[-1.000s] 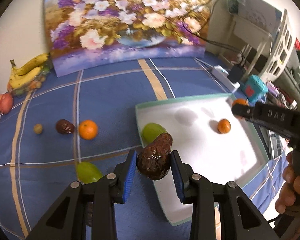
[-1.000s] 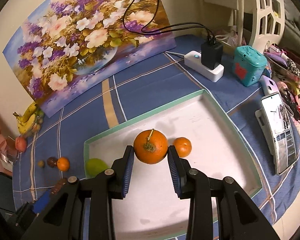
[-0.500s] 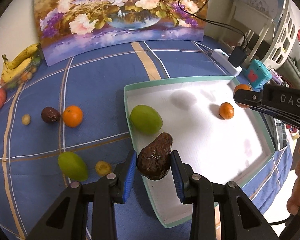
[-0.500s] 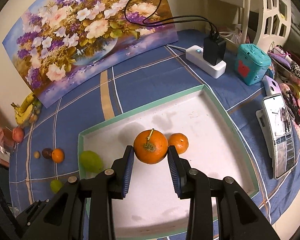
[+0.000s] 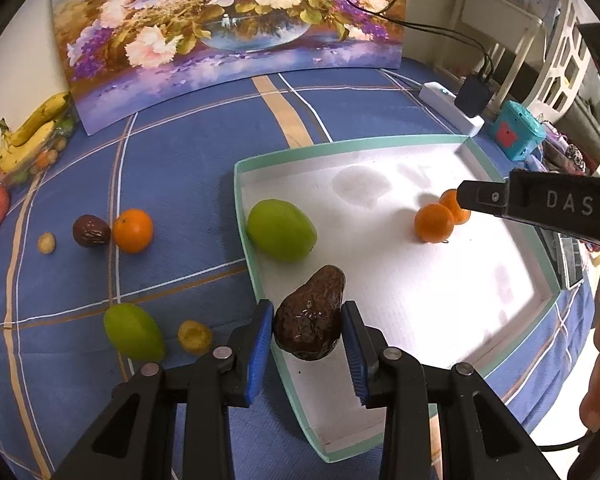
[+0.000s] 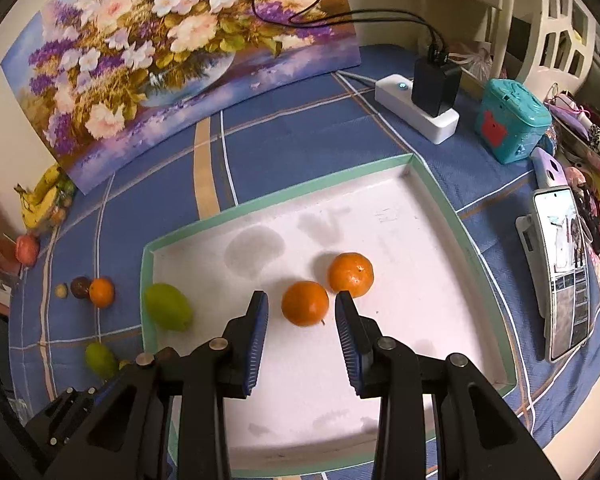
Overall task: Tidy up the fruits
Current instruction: 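Carry the orange into the tray and open the right tool while the left tool carries the date, then lower the brown date into the tray and open the left tool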
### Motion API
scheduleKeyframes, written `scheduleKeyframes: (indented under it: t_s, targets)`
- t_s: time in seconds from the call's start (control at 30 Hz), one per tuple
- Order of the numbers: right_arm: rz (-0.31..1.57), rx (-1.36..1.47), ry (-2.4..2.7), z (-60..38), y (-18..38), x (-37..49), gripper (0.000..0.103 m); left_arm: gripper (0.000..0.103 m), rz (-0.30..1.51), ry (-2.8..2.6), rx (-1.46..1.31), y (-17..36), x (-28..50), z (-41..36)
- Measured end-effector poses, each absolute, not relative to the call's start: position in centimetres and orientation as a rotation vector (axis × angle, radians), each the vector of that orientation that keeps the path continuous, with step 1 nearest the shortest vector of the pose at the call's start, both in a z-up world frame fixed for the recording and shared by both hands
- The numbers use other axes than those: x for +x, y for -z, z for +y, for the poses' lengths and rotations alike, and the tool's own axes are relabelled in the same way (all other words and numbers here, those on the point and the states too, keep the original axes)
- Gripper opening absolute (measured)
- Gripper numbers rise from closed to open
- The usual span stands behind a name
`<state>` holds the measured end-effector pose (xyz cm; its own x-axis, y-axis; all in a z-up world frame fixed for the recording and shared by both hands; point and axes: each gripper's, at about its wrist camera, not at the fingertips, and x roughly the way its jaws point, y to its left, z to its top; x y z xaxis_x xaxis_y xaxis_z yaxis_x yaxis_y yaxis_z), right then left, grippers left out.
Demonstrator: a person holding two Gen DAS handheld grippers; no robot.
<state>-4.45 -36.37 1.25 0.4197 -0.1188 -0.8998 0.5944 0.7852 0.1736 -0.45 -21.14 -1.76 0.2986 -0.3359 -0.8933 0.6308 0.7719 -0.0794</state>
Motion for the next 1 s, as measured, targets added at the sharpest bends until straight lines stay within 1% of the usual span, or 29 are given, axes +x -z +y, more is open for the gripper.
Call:
scheduleKeyframes:
  t_s: [0.6, 1.0]
  targets:
    - [1.167, 0.504, 0.445, -36.1, 2.1, -3.3, 0.036, 0.037, 1.126, 0.657, 0.373, 3.7, -0.5, -22.3]
    - [1.173, 0.498, 0.448, -36.0, 2.3, -3.3, 0.036, 0.037, 1.135, 0.661, 0.394, 4.4, -0.4, -22.6]
